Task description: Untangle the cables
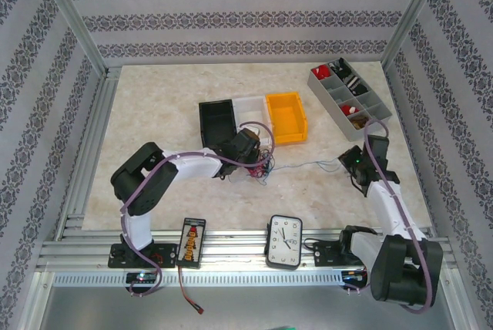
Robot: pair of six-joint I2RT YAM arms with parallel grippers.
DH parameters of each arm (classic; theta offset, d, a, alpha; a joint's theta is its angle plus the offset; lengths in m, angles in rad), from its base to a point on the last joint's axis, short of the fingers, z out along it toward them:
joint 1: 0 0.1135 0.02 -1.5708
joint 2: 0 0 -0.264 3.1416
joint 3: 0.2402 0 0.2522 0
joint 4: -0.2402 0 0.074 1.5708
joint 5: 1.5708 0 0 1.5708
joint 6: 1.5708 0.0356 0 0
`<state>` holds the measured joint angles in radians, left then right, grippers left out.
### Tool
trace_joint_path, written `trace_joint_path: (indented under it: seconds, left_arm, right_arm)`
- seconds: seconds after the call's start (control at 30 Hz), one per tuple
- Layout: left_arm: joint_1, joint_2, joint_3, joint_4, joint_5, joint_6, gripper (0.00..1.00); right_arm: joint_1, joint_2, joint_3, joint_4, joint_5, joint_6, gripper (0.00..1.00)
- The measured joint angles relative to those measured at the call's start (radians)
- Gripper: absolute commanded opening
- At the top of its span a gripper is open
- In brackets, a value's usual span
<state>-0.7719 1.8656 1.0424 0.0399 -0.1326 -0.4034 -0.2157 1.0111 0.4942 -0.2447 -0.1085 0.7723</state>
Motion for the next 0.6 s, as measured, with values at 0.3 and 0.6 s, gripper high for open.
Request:
trace_joint_path:
  seconds: [0.3, 0.6]
  left_arm:
    - [0.055, -0.108, -0.127, -0.021, -0.015, -0.014, 0.00]
    - [0.079, -0.177, -0.207, -0.056, -0.126, -0.070, 0.00]
  right_arm:
    - [-0.246, -0.001, 0.001, -0.017, -0.042, 0.051, 0.00]
    - [-0.411, -0.017, 0.050, -0.032, -0.103, 0.068, 0.00]
